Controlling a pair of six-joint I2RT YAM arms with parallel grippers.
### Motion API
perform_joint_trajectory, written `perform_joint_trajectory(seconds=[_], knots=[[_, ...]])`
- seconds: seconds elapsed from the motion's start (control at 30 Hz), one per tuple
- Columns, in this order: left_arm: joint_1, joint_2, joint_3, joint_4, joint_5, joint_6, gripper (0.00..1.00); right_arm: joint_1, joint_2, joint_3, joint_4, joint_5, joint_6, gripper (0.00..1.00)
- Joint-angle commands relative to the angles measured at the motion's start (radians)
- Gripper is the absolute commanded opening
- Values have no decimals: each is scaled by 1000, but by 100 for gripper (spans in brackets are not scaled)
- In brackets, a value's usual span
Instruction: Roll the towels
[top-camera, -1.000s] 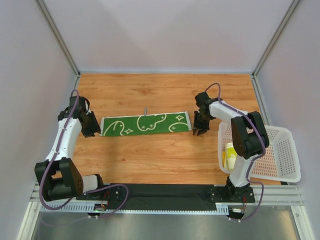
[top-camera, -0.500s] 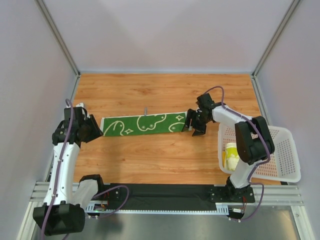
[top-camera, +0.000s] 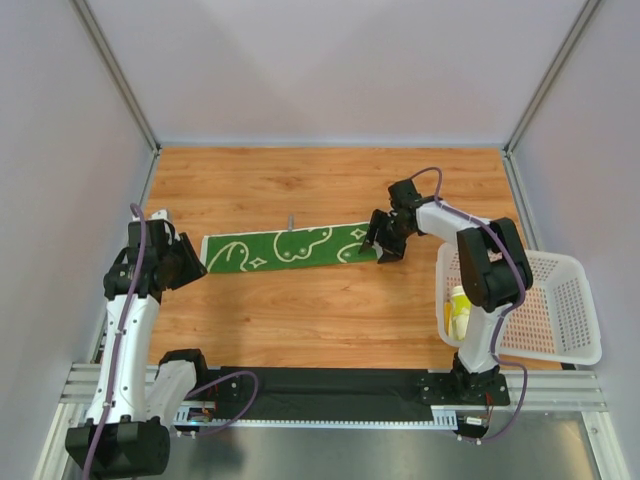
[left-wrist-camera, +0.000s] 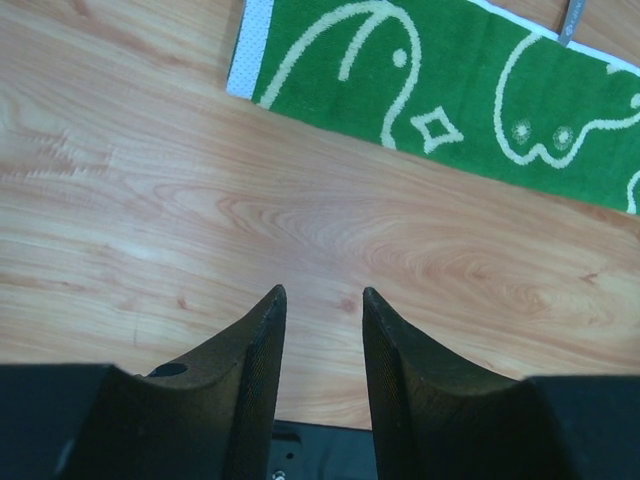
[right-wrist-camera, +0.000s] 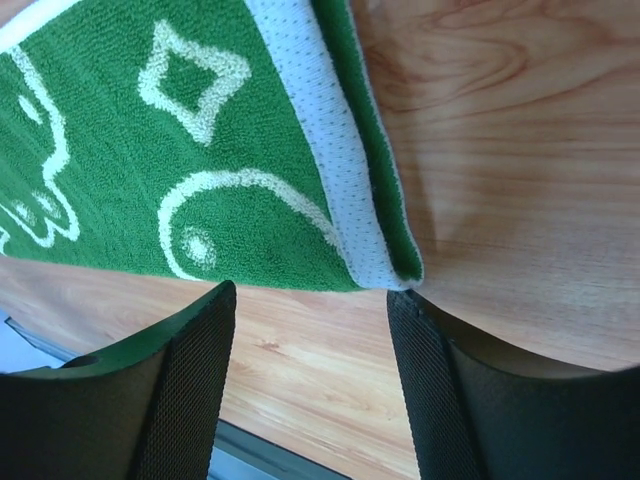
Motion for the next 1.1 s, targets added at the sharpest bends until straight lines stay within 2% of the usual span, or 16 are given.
perform_joint_trajectory(seconds=[0.0, 0.33, 0.53, 0.93, 0.97, 1.03, 1.07], knots=[[-4, 1, 2, 19, -13, -8, 43, -20, 25, 7, -7, 111, -6, 64], [-5, 2, 2, 25, -9, -5, 43, -71, 44, 19, -6, 156, -4, 60], [-10, -3, 0, 27, -13, -6, 43, -85, 64, 21, 19, 116, -9, 55], [-11, 5, 2, 25, -20, -5, 43, -19, 43, -71, 85, 47, 4, 47], [-11, 4, 2, 25, -20, -5, 43, -17, 49, -76, 86, 52, 0, 45], [-13, 0, 0, 27, -20, -6, 43, -14, 60, -76, 83, 55, -4, 32], [-13, -1, 0, 27, -20, -5, 43, -14, 69, -75, 80, 70, -9, 22]])
